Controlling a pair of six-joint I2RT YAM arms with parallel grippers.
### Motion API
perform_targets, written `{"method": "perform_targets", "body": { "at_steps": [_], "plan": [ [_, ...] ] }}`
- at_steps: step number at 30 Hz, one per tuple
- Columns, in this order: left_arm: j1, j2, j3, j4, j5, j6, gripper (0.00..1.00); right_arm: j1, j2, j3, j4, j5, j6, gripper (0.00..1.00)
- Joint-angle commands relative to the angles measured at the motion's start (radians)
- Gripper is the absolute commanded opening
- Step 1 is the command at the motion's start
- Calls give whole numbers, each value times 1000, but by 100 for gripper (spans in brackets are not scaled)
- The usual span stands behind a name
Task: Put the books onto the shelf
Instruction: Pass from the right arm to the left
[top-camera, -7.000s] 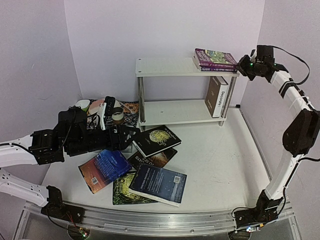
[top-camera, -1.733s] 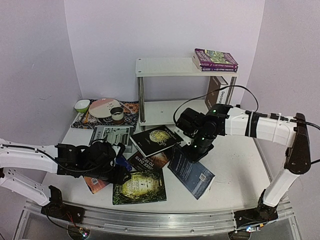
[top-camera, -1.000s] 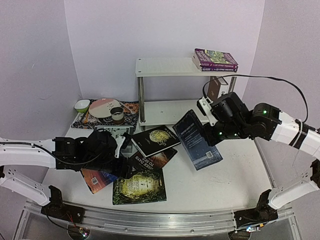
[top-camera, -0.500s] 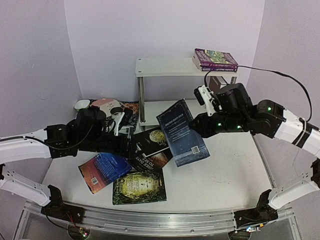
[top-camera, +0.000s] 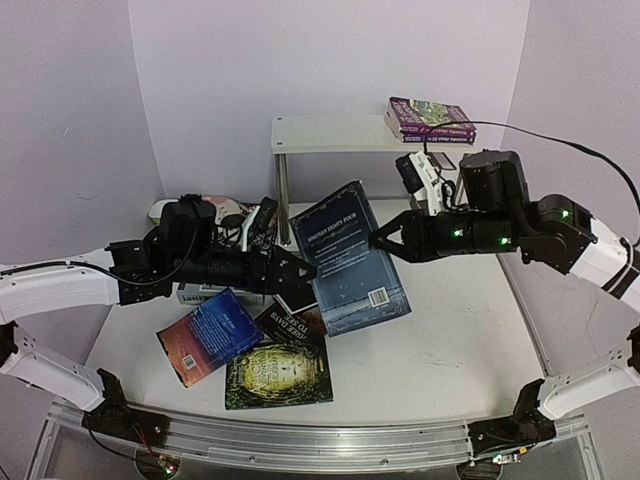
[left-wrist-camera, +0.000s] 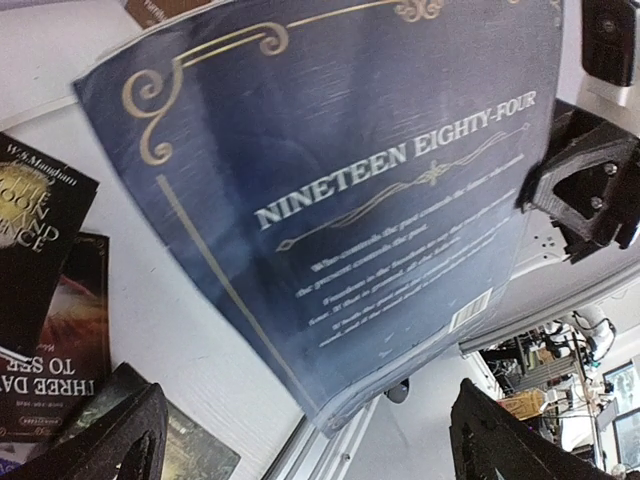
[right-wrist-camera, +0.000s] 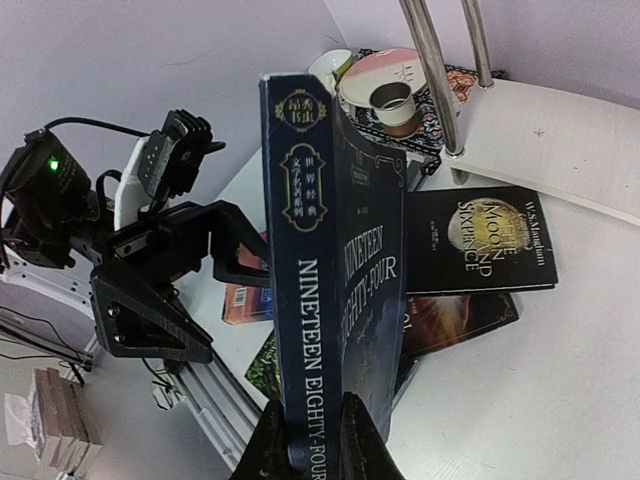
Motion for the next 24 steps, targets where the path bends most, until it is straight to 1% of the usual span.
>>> {"method": "perform_targets", "body": {
  "at_steps": [1,6,11,15,18,20,24],
  "plan": [
    [4,-16,16,190,103,-26,99,0,-63,59,249,-122,115,0],
    [7,-24,18,248,139,-63,99,-1,-77,54,315,-128,174,0],
    [18,-25,18,262,143,-93,99,0,-91,61,347,-133,200,0],
    [29,-23,-2,268,125,-124,98,0,-112,46,363,-94,201,0],
    [31,-46,-33,267,81,-122,98,-1,-129,24,339,-12,150,0],
    [35,-77,-65,262,15,-100,98,-1,-139,7,296,63,100,0],
    [45,-158,-122,200,-100,-65,97,-1,-159,-63,281,288,62,0]
  ]
}}
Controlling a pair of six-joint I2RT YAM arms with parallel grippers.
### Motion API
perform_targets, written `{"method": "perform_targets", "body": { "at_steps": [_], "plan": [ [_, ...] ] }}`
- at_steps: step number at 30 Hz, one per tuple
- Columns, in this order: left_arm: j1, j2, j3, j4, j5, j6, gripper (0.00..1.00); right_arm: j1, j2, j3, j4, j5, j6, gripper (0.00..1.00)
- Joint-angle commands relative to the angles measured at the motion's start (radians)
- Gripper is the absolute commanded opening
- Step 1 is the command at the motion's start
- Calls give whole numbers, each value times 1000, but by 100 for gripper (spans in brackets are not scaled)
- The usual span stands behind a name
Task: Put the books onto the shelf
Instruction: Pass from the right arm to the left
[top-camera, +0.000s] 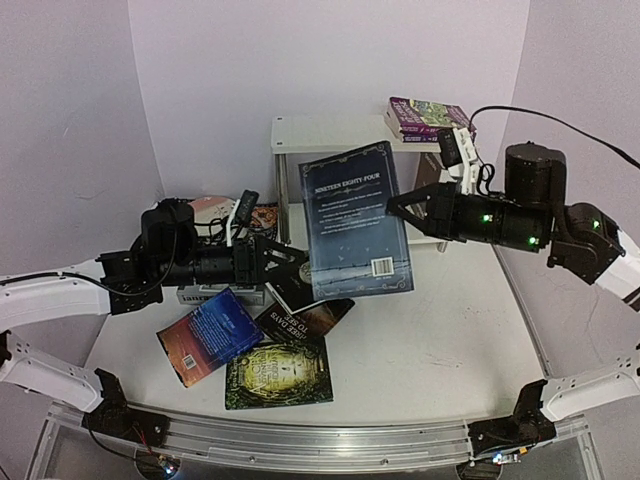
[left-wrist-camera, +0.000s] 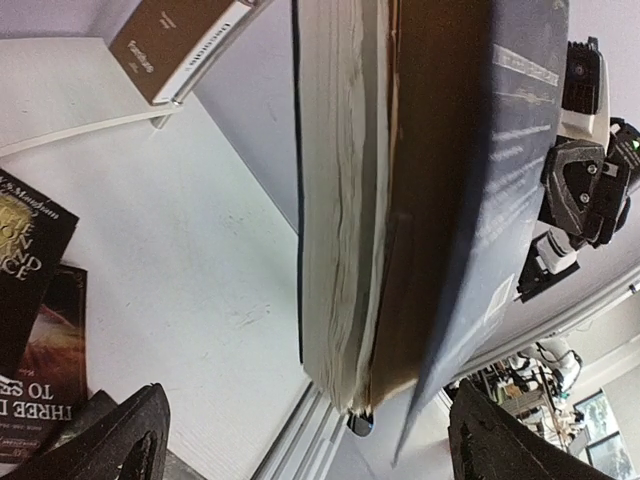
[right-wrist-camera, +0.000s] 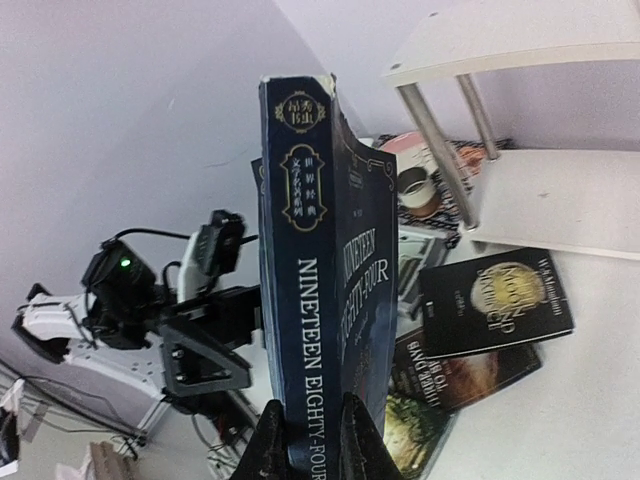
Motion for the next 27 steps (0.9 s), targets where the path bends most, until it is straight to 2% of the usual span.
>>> {"method": "perform_targets", "body": {
  "at_steps": [1,4,9,13,16,19,23,27],
  "plan": [
    [16,-115,-34,-45,-154,53,97,-3,-44,-36,121,275,-86,0],
    [16,-173,-36,-148,-218,99,97,-1,-2,-41,112,350,-164,0],
    [16,-234,-47,-232,-259,125,96,-3,114,-17,100,341,-249,0],
    [15,-225,-31,-262,-264,135,95,-2,194,42,-8,260,-394,0],
    [16,-199,-7,-295,-282,124,93,-3,253,99,-121,347,-404,0],
    [16,-163,19,-313,-292,110,92,-2,286,94,-126,351,-402,0],
    [16,-91,70,-314,-261,39,91,-3,333,109,-128,256,-447,0],
    [16,-1,139,-314,-208,-122,91,-3,381,173,-238,134,-509,0]
  ]
}}
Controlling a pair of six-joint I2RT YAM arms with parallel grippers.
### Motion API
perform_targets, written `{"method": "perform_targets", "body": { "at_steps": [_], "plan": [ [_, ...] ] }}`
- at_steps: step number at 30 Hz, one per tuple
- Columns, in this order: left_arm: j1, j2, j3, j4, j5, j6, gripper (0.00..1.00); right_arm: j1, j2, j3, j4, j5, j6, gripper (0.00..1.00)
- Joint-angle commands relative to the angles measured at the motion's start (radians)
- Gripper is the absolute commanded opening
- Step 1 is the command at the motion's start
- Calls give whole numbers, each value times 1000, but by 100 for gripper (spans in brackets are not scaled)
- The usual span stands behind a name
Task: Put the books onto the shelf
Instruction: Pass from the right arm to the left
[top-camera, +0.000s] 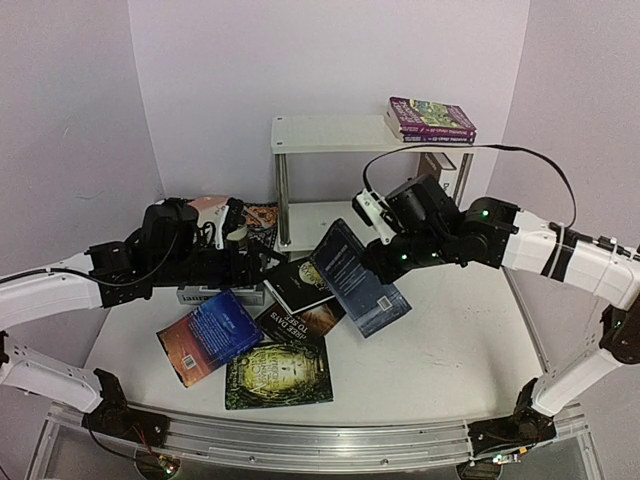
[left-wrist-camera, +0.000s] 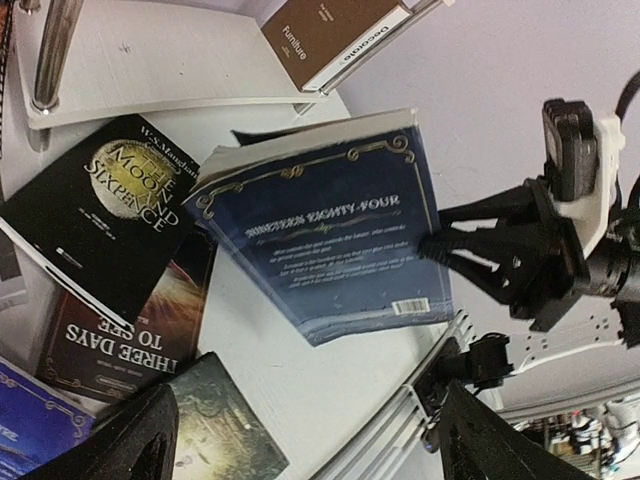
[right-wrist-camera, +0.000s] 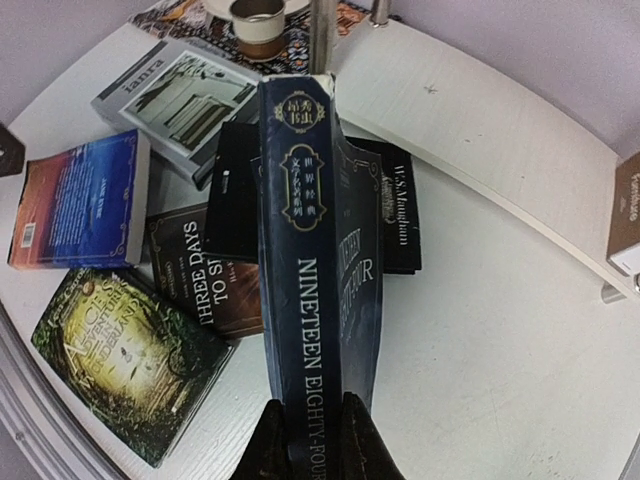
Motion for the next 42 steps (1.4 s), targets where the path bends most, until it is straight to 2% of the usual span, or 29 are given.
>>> {"method": "perform_targets", "body": {
  "at_steps": [1,5,11,22,26,30,33,37,42],
  "plan": [
    [4,78,125,19,59,-206,91,4,24,125,-34,-104,-81,0],
    [-8,159,189,34,86,-385,92,5,47,127,-73,-147,-95,0],
    [-21,226,222,43,32,-549,90,26,59,127,-83,-211,-154,4],
    [-21,273,206,46,48,-769,83,114,57,109,-52,-120,-276,7],
    [-21,277,212,46,64,-787,82,138,75,117,-45,-61,-296,7],
    [-20,285,196,46,57,-802,71,173,102,136,-45,-41,-324,8],
    [-21,304,190,46,74,-812,69,203,135,158,-45,29,-335,8],
    [-21,320,173,45,91,-833,72,246,200,213,-78,216,-373,4],
    [-20,267,90,44,1,-849,74,275,241,242,-100,382,-407,1]
  ]
}}
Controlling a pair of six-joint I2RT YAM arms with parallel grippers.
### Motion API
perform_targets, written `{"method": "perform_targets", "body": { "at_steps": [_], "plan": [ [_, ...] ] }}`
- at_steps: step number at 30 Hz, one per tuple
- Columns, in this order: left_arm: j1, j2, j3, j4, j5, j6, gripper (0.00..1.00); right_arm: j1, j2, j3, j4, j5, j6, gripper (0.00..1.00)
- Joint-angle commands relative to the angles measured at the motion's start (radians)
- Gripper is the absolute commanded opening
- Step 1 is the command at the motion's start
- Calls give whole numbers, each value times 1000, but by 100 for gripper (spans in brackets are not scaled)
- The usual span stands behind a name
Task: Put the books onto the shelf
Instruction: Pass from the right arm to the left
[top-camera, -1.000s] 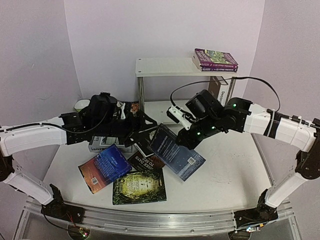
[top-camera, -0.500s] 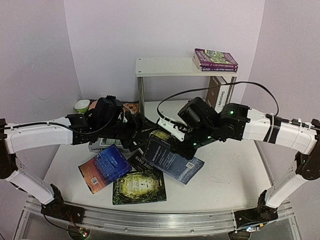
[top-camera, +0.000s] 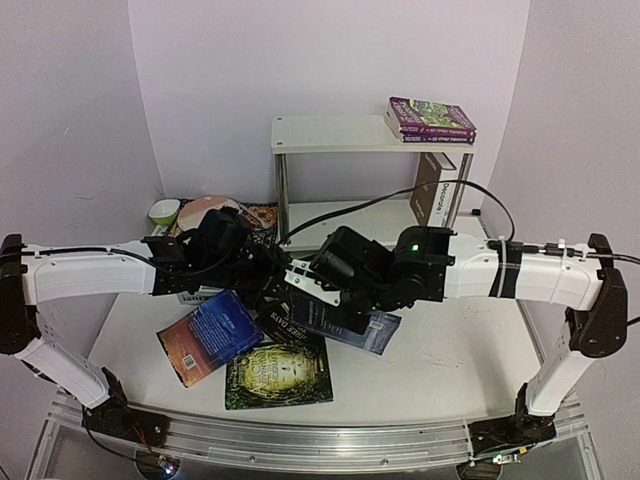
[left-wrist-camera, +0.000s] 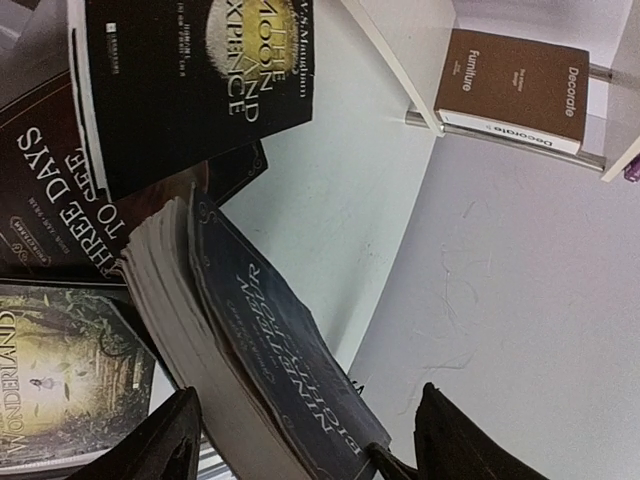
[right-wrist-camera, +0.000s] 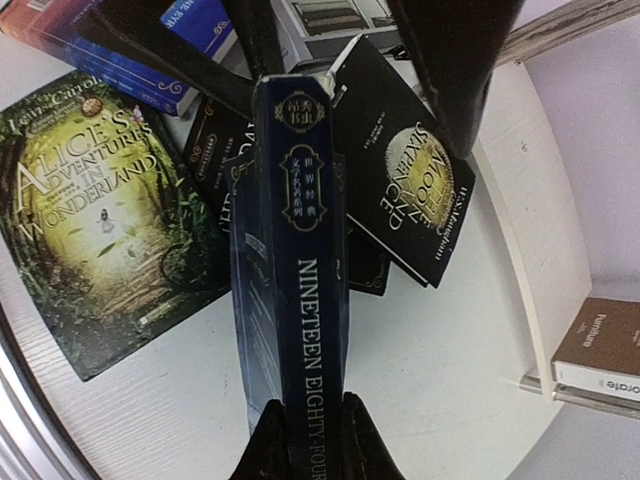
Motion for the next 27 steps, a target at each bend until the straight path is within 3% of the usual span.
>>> {"method": "perform_targets", "body": {
  "at_steps": [1,13,15,18,20,22,27],
  "plan": [
    [-14,-63,-70,64,-29,-57,74,25,10,84,81,214,-46,1],
    [-16,-61,-103,65,37,-170,71,65,29,102,95,222,-64,4],
    [-16,-59,-97,66,32,-179,64,79,31,102,99,206,-72,6],
    [-16,-56,-92,66,23,-172,42,95,28,94,104,158,-74,10],
    [-16,-60,-94,66,10,-152,17,101,20,81,104,110,-77,17],
    [-16,-71,-100,65,-14,-115,1,102,6,61,106,68,-70,32],
    [-13,-137,-121,64,-99,58,0,92,-54,7,111,14,11,71]
  ]
}}
